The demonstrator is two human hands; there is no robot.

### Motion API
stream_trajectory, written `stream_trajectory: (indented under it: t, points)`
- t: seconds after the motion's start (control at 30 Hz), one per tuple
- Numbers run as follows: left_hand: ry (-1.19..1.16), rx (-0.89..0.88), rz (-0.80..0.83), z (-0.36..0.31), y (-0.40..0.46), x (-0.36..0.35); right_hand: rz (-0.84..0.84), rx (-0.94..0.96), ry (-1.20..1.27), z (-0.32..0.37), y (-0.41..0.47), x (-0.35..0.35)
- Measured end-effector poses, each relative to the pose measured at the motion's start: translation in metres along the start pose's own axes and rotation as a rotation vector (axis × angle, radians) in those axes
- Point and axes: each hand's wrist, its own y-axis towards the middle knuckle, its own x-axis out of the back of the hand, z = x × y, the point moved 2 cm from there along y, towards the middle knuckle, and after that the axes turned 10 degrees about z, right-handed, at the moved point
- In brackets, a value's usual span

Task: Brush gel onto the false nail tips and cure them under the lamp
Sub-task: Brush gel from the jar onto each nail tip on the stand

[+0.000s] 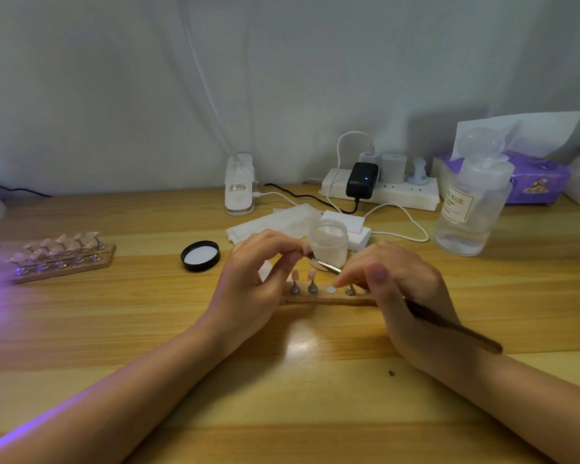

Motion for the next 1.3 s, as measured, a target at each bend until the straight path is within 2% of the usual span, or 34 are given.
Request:
stream_trajectory:
  t: [0.2, 0.37, 0.57, 0.83, 1.07, 1.23, 1.3]
  points:
    - [-0.006, -0.025, -0.002, -0.0009, 0.0010, -0.0003, -0.043, 0.014, 0.030, 0.0016, -0.0004, 0.0018]
    - [0.010, -0.029, -0.016, 0.0016, -0.0005, 0.0001, 0.002, 0.016, -0.019, 0.0013, 0.0020, 0.0007]
    - [-0.015, -0.024, -0.019, 0.0023, 0.0009, -0.0006, -0.023, -0.042, 0.043, -0.0014, -0.0010, 0.0021]
    - [-0.037, -0.005, -0.035, 0.0035, -0.0007, 0.0004, -0.007, 0.048, -0.038, 0.0011, 0.0021, 0.0010]
    - [-0.042, -0.001, -0.037, 0.0000, -0.0008, 0.0015, -0.049, -0.154, 0.112, -0.0010, -0.0002, 0.0054]
    - [-0.054, 0.014, -0.048, 0.0003, -0.0007, 0.0014, -0.005, 0.018, -0.058, 0.0051, 0.0027, 0.0009]
    - [-0.055, 0.018, -0.053, 0.0010, -0.0004, 0.0009, -0.004, 0.018, -0.064, 0.0043, 0.0019, 0.0012]
